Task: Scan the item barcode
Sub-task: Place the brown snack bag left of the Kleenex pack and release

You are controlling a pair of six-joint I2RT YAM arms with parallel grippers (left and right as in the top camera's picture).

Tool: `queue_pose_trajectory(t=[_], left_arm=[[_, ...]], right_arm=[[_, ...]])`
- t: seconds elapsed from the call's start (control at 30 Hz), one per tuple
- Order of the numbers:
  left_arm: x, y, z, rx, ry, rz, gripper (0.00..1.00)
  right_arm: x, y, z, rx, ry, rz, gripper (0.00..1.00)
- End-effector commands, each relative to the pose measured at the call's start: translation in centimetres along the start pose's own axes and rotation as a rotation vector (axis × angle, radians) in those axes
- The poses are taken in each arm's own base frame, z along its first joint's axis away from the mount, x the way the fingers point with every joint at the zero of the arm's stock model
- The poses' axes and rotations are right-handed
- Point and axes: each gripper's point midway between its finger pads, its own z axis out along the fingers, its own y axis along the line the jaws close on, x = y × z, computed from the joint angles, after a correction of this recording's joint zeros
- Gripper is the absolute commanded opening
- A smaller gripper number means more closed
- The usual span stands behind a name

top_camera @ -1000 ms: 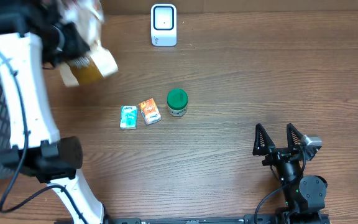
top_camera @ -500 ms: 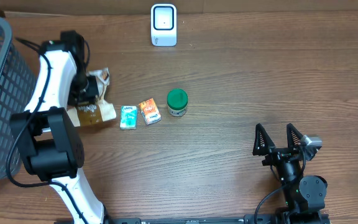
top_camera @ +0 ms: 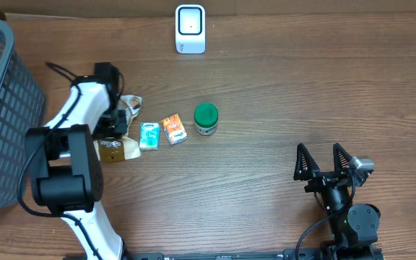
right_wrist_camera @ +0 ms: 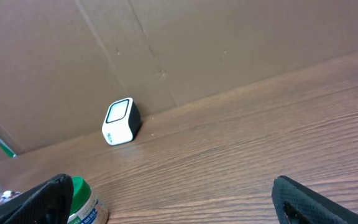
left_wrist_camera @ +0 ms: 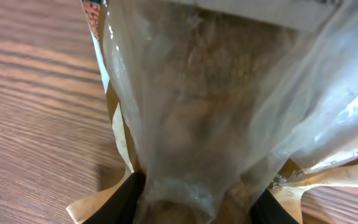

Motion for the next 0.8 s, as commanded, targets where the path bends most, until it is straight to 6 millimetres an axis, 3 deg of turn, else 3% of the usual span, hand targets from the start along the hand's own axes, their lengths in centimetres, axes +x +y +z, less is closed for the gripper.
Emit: queue_pose_trajectory(t=[0.0, 0.2, 0.43, 0.53, 0.57, 0.77], left_arm=[[1.8, -4.8, 0.8, 0.034, 0.035, 0.149, 0.04], [1.3, -8.0, -0.3, 0.052, -0.016, 0.133, 0.26], [-0.1, -8.4, -3.7, 0.08, -0.029, 0.105, 0.42], [-1.5, -7.6, -6.6, 0.079, -0.05, 0.071, 0.62], [-2.4, -7.1, -8.5, 0.087, -0.07, 0.039, 0.71], [-4.6, -4.1, -16.8, 0.124, -0.159, -0.042, 0.73]], right_arm=[[0.1, -0.1, 0.0, 0.004, -0.006, 0.0, 1.0], [0.1, -0.1, 0.0, 0.004, -0.006, 0.0, 1.0], [0.1, -0.1, 0.0, 0.004, -0.006, 0.0, 1.0], [0.1, -0.1, 0.0, 0.004, -0.006, 0.0, 1.0], [0.1, -0.1, 0.0, 0.004, -0.006, 0.0, 1.0], [0.1, -0.1, 0.0, 0.004, -0.006, 0.0, 1.0]])
